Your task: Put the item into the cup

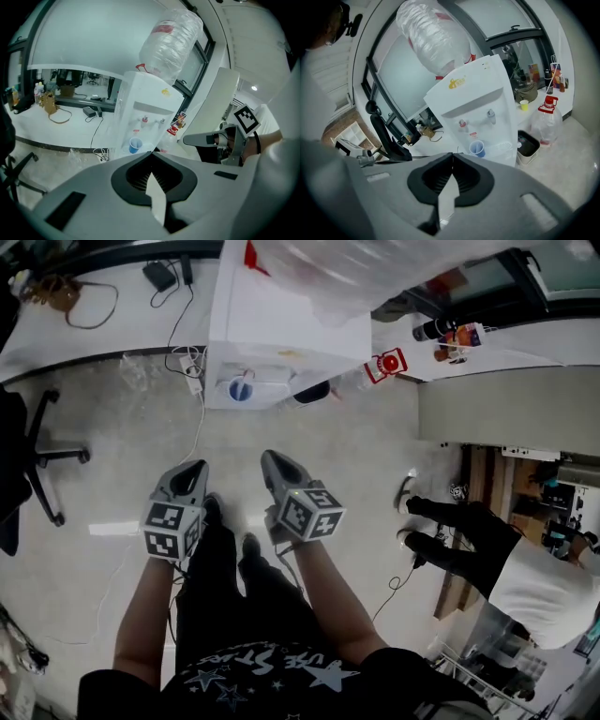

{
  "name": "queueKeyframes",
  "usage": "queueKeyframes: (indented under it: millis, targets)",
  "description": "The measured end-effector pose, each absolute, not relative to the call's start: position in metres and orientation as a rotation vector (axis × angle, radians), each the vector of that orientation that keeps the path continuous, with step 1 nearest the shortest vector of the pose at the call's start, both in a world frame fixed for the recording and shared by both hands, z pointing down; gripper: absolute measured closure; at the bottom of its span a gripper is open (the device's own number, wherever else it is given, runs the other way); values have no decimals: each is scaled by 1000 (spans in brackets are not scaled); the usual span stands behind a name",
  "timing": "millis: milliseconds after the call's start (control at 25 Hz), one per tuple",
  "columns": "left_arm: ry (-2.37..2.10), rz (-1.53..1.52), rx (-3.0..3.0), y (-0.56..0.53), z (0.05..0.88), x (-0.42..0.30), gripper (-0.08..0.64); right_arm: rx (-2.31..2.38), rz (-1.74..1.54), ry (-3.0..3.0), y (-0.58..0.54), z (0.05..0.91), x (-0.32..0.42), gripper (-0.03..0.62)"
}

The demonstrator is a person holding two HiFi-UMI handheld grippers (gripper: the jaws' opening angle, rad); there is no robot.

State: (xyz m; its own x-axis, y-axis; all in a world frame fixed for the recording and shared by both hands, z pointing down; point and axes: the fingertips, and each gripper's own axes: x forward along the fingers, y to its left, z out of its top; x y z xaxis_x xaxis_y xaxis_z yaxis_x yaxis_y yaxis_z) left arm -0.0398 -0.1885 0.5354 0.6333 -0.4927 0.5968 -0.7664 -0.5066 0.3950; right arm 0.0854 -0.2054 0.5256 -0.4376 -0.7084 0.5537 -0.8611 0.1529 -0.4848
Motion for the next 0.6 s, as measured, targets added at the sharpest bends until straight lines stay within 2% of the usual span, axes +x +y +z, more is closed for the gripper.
queueKeyframes:
  millis: [600]
  targets:
    - [-1107,457,2292,-87,458,18,554,1415,1017,-2411,-95,454,124,591]
